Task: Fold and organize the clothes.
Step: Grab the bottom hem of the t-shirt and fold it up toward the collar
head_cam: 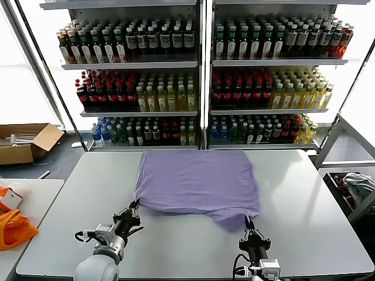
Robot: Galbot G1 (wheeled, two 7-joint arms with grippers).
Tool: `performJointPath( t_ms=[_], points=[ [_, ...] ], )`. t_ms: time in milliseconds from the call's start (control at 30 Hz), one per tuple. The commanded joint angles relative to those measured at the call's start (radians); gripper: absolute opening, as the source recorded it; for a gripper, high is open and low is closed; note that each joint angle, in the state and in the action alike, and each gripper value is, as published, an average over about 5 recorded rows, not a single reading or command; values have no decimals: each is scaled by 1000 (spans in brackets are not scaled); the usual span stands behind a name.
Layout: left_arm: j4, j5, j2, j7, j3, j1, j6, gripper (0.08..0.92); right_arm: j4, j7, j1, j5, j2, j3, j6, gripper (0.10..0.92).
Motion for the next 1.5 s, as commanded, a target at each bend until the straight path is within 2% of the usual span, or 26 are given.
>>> performJointPath(
  t_ms=[33,567,933,1200,1300,1367,1500],
  points=[
    [101,-21,7,-14,1,-129,-64,87,-96,-39,216,42,5,45,3,114],
    [307,-46,5,-16,52,-329,-61,87,-384,-72,509,92,-5,-10,-30,114],
    [422,-55,20,-12,87,-397,-43,87,-528,-57,597,74,54,-60,-47,114],
    [477,-77,21,0,115,-427,-28,87,-567,-59,589,51,72,-69,-71,115],
    [471,-95,17,-2,118,-432,-25,87,-581,-51,590,62,85,-68,-67,148],
    [466,-98,14,-8,115,-437,-23,90,-595,-37,605,93,102,-64,-54,201],
    [444,-103,12,-30,105,-441,-9,162,-611,14,651,206,144,-55,-35,314]
  ],
)
